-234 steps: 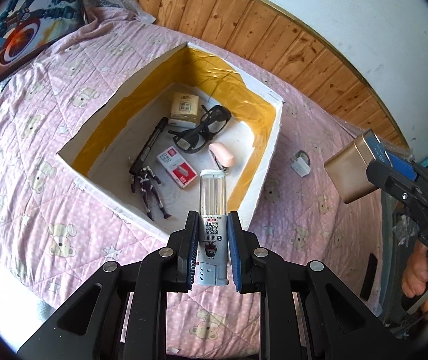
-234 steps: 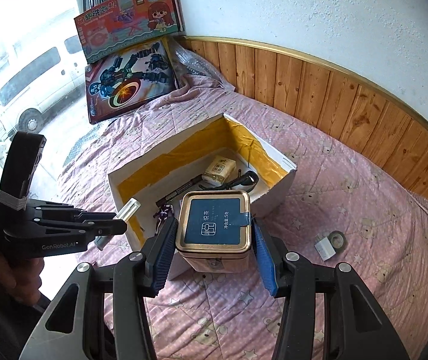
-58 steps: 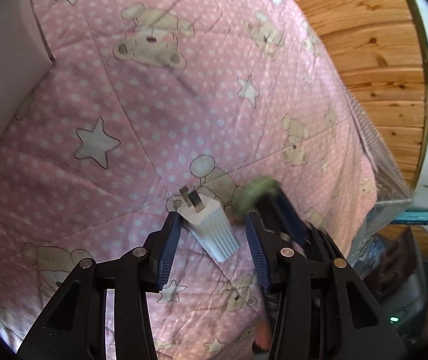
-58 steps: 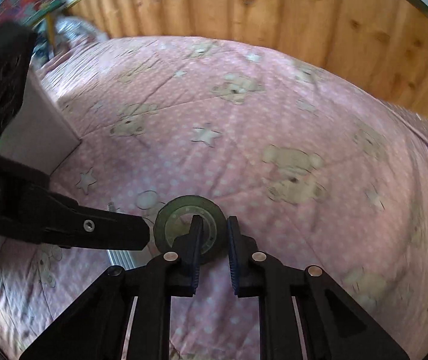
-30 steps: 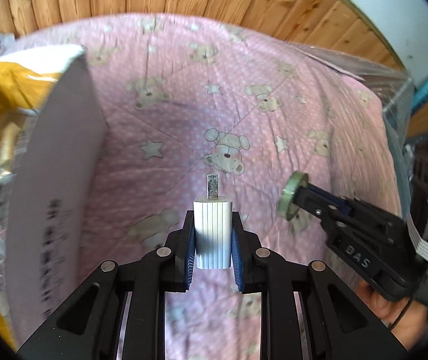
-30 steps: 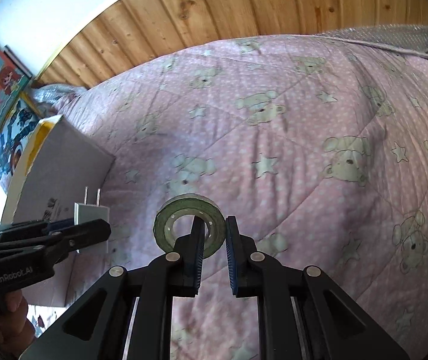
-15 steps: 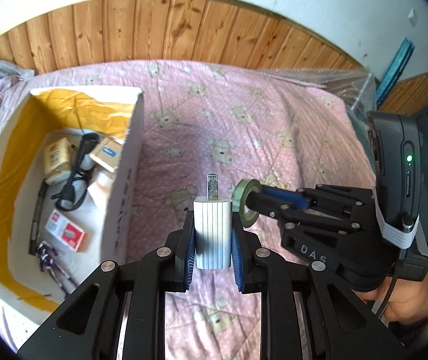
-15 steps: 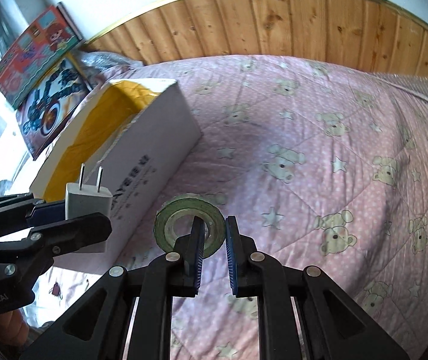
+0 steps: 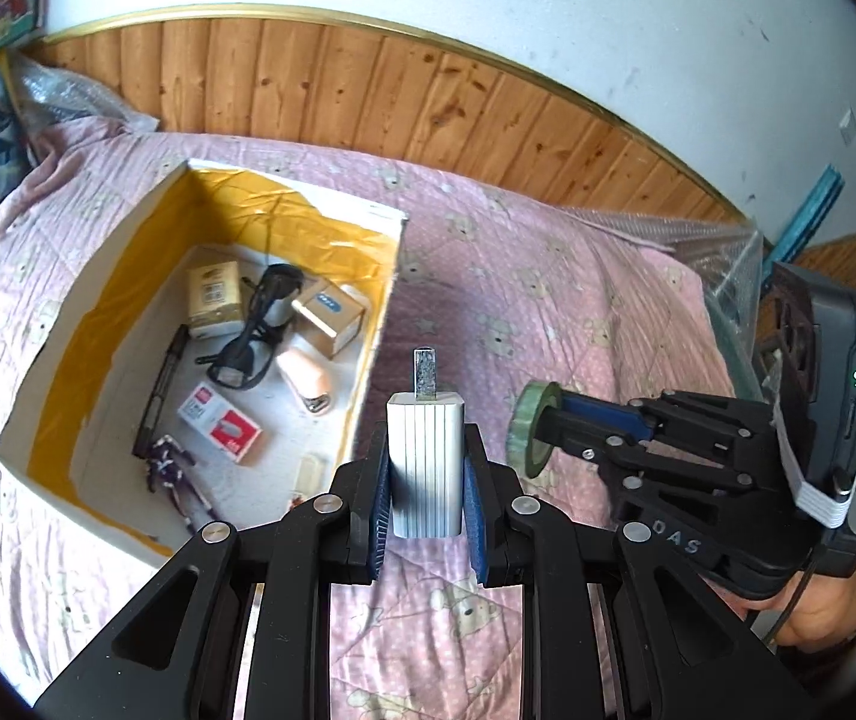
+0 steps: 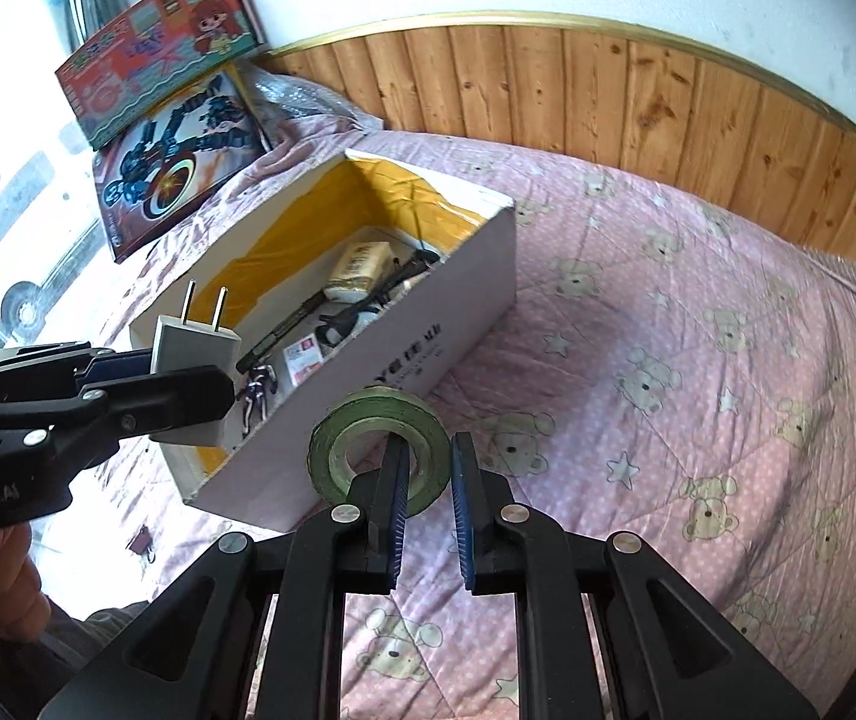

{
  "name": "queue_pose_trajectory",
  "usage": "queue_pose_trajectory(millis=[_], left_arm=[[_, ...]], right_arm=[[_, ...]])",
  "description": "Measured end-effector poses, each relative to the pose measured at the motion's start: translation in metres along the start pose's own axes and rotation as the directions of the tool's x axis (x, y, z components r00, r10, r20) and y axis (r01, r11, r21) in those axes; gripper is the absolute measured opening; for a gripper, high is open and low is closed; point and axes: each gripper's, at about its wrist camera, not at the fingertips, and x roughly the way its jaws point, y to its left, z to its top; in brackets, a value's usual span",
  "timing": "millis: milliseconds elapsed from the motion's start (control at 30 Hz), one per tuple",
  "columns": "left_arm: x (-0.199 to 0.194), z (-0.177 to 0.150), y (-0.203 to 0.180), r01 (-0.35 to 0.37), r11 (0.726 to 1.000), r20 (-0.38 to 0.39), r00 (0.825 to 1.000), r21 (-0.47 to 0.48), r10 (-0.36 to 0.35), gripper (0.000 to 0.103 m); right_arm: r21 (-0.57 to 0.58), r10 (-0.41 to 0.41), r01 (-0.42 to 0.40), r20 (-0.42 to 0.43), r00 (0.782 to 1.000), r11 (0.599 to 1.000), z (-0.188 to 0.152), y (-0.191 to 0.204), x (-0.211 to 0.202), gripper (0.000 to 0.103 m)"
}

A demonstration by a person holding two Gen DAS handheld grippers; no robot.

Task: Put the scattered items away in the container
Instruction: 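Lift the charger and tape roll and carry them over the white box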

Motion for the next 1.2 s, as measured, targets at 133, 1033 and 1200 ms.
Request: queue_pose_trajectory(millis=[133,1033,1200], left_arm=[[-0.008,-0.001,0.016,-0.005,0.999,0.009,1.000,-0.038,0.006,0.021],[-0.022,0.012,0.144,-0.115,0.956,-0.012,0.993,-0.269,0.117,0.021],[-0.013,0.025,0.154,-0.140,0.964,-0.042,0.990,-0.226,0.134,0.021]], right_arm=[[-0.033,0.005,-0.004,0.017,1.000,0.999,0.008,0.011,-0.006,0.015],[-0.250,0.120,-0.131,-0.060,0.991,0.959,0.047,0.087,0.034,0.015],[-0.265,0.136,-0.155,-0.089,0.987,0.952,0.050,0.093,0.049,0.015]])
